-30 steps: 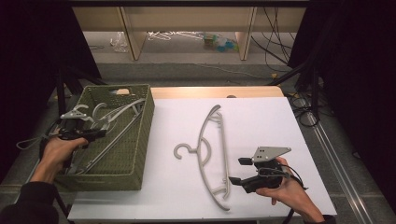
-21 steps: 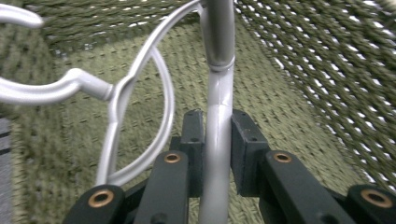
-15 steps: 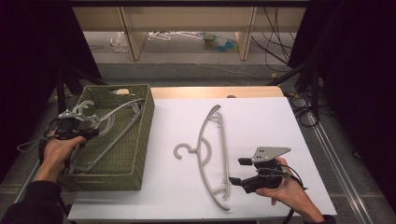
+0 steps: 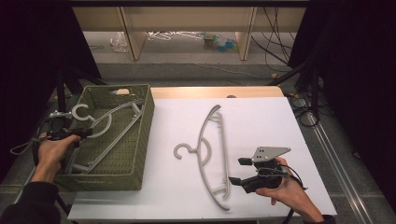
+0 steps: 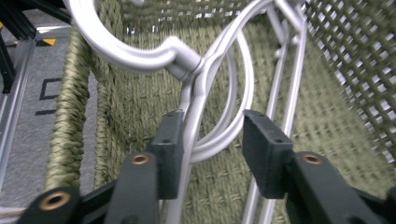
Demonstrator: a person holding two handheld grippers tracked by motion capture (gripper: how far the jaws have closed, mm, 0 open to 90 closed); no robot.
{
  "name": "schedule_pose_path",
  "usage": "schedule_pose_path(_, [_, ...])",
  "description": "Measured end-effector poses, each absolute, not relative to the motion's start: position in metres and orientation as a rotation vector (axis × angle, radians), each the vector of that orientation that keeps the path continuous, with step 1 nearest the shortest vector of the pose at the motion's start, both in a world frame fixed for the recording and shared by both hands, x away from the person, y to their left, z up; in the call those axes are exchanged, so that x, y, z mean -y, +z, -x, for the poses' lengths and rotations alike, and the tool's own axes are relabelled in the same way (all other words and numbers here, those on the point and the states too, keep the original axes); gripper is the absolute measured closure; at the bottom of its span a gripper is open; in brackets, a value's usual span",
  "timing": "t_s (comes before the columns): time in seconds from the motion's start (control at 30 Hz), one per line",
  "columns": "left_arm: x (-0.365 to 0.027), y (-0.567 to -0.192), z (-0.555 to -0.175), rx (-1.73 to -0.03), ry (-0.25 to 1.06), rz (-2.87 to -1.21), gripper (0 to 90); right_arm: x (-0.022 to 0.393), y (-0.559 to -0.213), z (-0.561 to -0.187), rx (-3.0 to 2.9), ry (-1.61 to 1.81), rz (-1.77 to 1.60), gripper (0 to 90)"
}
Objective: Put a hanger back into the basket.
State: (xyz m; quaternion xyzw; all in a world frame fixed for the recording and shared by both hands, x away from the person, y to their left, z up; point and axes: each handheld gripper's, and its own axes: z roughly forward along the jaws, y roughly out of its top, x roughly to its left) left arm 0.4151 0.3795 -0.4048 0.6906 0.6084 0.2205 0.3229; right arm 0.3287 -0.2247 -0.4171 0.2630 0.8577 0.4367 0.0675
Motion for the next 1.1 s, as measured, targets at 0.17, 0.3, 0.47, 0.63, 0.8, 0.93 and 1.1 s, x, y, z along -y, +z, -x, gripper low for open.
schedule_pose_path(0.17, [-0.371,-0.393,-0.399,-1.492,0.600,-1.737,46.5,0.224,-0.418,-0.328,-2.584,1.314,-0.786,22.7])
schedule_pose_path(0.3, [-0.361,-0.385,-0.379,-1.402,0.603,-1.724,40.3,0.223,-0.419,-0.329,-2.573,1.314,-0.796,21.6])
schedule_pose_path(0.47, [-0.335,-0.374,-0.349,-1.274,0.597,-1.705,34.0,0.222,-0.421,-0.330,-2.559,1.324,-0.829,20.2])
schedule_pose_path(0.63, [-0.312,-0.370,-0.330,-1.197,0.577,-1.697,30.5,0.222,-0.424,-0.330,-2.534,1.327,-0.858,18.5])
schedule_pose_path(0.8, [-0.282,-0.374,-0.311,-1.130,0.558,-1.718,27.6,0.221,-0.429,-0.332,-2.533,1.330,-0.863,17.9])
schedule_pose_path(0.93, [-0.258,-0.381,-0.300,-1.089,0.538,-1.721,23.4,0.220,-0.431,-0.331,-2.518,1.330,-0.872,17.8])
schedule_pose_path(1.1, [-0.232,-0.394,-0.292,-1.017,0.497,-1.751,17.7,0.220,-0.430,-0.331,-2.508,1.335,-0.894,17.6])
